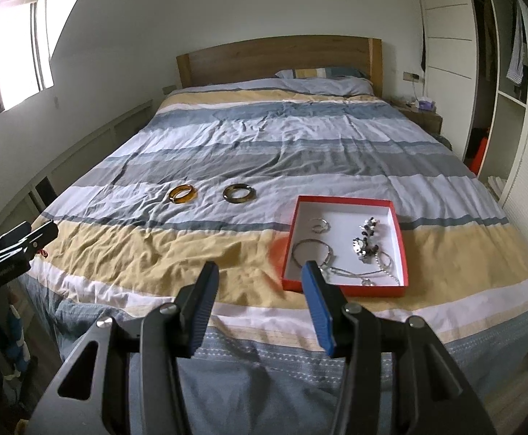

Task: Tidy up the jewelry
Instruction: 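Move both tools toward the amber and brown bangles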

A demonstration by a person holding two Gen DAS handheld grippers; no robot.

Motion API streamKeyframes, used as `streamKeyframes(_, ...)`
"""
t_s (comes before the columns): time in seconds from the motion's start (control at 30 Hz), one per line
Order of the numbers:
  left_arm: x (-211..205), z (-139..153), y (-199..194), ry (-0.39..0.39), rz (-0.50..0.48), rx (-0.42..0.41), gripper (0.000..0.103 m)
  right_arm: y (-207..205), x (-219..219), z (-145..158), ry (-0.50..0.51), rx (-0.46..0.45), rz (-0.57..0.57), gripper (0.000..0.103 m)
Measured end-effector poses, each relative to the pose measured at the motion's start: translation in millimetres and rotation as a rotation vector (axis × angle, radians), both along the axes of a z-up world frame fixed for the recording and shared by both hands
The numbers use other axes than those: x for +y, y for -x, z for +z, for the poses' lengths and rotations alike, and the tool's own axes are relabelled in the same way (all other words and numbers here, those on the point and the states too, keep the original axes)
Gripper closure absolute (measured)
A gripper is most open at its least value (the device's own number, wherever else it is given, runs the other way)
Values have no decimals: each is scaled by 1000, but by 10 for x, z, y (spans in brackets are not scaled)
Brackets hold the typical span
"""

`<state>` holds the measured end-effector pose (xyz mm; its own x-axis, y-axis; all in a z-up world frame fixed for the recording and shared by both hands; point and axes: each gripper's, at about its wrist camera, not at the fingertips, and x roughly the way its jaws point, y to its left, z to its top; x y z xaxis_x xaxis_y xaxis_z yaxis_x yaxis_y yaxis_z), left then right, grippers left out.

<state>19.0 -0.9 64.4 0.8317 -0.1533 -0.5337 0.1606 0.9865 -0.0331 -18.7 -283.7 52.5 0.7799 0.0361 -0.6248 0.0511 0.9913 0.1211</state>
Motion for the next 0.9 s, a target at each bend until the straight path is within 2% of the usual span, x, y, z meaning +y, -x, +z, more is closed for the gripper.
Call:
streamKeyframes(0.23, 21, 2, 17, 17, 14, -15, 1, -149, 233, -45, 18, 10, 67, 52)
streamKeyframes(0.53, -116, 27, -32, -21, 7, -6, 1, -383, 223, -160, -3, 32, 90, 52)
streamKeyframes(0.9, -122, -161, -404, -41, 22, 44, 1, -862, 267, -315, -34, 70, 124, 52)
